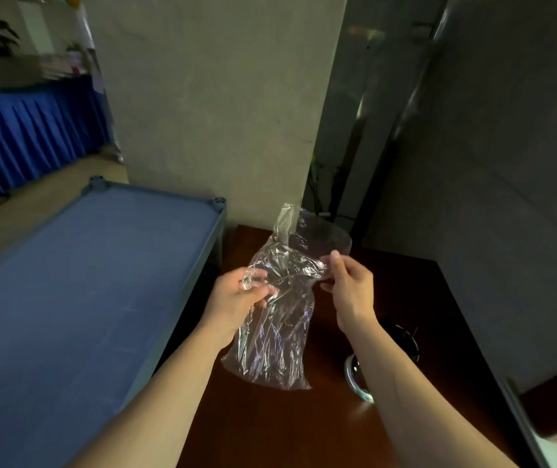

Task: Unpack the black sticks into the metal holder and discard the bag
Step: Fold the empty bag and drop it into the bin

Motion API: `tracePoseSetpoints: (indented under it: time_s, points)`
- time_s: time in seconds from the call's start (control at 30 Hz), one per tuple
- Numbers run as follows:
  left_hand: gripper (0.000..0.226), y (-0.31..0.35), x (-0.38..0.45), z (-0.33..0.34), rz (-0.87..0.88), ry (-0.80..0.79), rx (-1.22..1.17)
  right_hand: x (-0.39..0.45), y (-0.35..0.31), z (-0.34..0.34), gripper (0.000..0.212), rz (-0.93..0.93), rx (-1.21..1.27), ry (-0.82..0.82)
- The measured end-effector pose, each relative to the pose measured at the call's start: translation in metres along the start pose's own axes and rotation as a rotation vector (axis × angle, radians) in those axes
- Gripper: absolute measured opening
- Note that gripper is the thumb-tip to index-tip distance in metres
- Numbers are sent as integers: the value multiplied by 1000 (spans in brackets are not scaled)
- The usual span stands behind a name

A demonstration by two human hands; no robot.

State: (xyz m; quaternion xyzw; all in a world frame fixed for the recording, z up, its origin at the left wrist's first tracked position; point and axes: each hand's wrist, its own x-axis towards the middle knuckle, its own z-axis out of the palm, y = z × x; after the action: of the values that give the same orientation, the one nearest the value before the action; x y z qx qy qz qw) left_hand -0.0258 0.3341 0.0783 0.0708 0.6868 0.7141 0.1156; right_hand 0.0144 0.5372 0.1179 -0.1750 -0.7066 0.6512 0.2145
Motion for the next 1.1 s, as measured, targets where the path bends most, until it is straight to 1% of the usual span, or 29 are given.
tracePoseSetpoints:
  time_s: [0.17,0.23,0.33,0.37,0.47,0.53,0.63,0.73,0.77,0.8,0.87,0.93,1.03,1.1]
  points:
    - [29,21,-9,0,50,-45,36,12,-46,-8,36,-165,-127,40]
    - [30,29,-13,2,42,-89,15,15,-65,-9,38,-228,-209,50]
    - [26,49,-21,6,19,-181,-65,16,-90,-11,37,-300,-206,21]
    - [27,57,-23,7,27,-194,-96,16,-97,-11,37,-318,-205,2]
    - [43,86,-26,10,105,-179,-180,12,-110,-14,36,-359,-184,-45]
    - [44,102,-25,9,158,-173,-219,9,-113,-16,37,-349,-144,-64]
    - [31,119,-27,10,208,-172,-235,3,-116,-22,44,-307,-26,-129]
    - [14,125,-28,14,228,-104,-252,-2,-117,-28,64,-188,119,-266]
    - [12,126,-28,16,234,-84,-258,-4,-116,-29,64,-176,126,-294]
    - [11,128,-29,17,239,-80,-260,-5,-116,-30,54,-197,113,-309]
    - [14,128,-30,20,237,-82,-265,-8,-118,-32,26,-282,60,-301]
    - [17,129,-31,20,206,-92,-275,-9,-122,-33,11,-353,15,-272]
    - [28,136,-32,19,168,-131,-231,-9,-128,-37,10,-413,-17,-242]
    - [23,146,-32,17,193,-135,-211,-8,-131,-40,13,-438,-8,-264]
